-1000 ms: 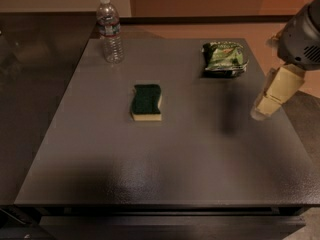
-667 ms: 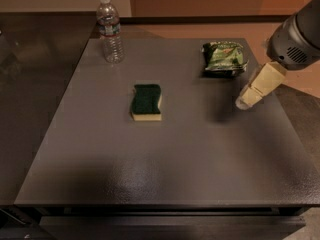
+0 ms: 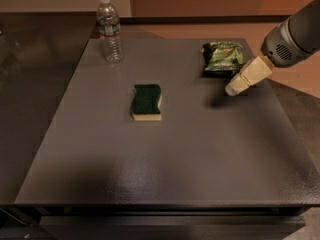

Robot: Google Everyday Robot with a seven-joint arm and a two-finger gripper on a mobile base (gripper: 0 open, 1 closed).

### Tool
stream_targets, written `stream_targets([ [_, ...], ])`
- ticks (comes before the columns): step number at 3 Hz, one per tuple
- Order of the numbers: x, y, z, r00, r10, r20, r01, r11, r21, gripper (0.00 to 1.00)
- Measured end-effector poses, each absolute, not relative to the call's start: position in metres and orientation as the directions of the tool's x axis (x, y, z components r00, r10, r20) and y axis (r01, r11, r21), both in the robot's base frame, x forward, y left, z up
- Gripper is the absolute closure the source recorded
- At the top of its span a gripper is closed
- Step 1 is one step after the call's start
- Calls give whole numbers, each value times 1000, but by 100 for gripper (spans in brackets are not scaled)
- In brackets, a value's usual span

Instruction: Move green jalapeno chip bag near sponge

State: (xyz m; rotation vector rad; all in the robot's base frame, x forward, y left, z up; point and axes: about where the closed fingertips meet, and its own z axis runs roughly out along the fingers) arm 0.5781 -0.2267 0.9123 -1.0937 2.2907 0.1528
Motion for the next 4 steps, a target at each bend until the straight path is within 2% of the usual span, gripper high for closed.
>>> stream_targets([
  [4,664,-240,871,-528,-589,-612,-677,727,-115,0],
])
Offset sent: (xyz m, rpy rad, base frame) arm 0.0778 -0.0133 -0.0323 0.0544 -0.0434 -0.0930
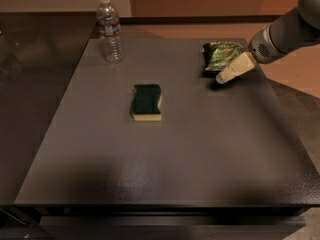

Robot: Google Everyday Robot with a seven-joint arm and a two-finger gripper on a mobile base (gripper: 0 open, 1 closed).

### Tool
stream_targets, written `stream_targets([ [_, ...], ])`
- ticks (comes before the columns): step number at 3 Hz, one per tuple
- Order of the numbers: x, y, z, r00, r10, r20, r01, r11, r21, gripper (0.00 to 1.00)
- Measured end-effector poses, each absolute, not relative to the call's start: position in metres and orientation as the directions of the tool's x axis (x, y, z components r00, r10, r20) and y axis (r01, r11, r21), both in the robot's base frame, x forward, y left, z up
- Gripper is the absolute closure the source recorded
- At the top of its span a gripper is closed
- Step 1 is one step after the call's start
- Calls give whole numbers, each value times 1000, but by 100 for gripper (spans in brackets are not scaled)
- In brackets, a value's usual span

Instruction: Move green jalapeno chip bag near sponge

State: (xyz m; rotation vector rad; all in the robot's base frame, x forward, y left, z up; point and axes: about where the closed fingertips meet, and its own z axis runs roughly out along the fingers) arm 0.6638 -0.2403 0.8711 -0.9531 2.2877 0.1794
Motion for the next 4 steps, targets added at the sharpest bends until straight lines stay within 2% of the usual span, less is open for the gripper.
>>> stream_targets([
  [1,677,-239,864,-522,-595,-611,-689,717,-109,18],
  [4,672,-236,877,-491,-594,-637,-703,702,-113,87],
])
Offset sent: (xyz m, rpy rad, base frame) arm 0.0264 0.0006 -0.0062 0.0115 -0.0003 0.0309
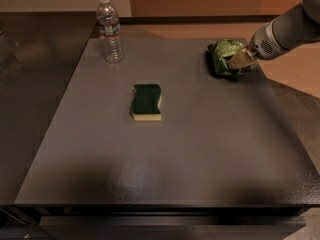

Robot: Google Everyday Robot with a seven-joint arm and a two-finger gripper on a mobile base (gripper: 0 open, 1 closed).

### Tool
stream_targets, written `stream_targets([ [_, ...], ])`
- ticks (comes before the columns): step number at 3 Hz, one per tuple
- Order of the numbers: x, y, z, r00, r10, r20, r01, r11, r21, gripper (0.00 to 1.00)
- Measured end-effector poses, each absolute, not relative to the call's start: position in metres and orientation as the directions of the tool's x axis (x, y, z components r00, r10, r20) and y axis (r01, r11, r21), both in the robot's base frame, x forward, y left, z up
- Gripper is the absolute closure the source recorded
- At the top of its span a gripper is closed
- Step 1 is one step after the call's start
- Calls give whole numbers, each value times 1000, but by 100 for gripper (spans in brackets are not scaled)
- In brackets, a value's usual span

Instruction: Move green jalapeno chip bag near sponge

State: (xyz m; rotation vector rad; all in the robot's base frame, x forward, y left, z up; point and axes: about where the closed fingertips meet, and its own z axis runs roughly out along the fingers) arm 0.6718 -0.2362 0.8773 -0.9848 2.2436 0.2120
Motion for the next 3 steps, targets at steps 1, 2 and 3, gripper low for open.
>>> stream_targets([
  [1,653,-225,898,-440,-607,-662,-734,668,-124,100],
  [2,634,-201,922,-348,-640,-685,-792,592,-150,100],
  [3,617,-171,940,-237,-673,-700,-856,486,-177,100],
])
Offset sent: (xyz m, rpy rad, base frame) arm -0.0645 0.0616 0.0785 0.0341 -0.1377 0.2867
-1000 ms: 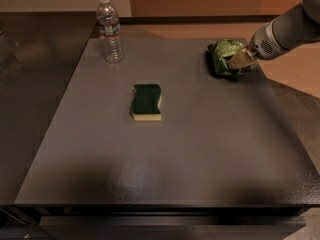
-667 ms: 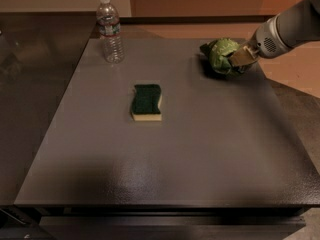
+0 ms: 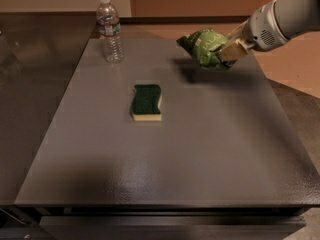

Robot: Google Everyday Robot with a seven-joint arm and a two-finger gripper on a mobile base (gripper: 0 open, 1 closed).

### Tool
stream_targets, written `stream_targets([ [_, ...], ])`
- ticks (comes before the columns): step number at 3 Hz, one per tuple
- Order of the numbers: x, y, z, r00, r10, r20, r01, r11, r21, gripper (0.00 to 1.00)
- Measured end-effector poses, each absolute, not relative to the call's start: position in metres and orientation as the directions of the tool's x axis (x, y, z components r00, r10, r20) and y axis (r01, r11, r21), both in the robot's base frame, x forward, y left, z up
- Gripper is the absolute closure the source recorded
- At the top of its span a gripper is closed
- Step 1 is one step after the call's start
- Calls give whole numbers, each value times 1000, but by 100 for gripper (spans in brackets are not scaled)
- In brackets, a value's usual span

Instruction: Move green jalapeno chip bag near sponge

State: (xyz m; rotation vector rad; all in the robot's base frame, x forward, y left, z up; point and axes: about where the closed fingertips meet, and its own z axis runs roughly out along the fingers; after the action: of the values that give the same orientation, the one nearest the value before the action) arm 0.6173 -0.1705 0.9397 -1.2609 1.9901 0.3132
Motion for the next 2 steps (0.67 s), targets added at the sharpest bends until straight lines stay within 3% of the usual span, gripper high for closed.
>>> stream_targets([
  [2,589,-109,941,-68,-693,-717,-944,278,-179,100],
])
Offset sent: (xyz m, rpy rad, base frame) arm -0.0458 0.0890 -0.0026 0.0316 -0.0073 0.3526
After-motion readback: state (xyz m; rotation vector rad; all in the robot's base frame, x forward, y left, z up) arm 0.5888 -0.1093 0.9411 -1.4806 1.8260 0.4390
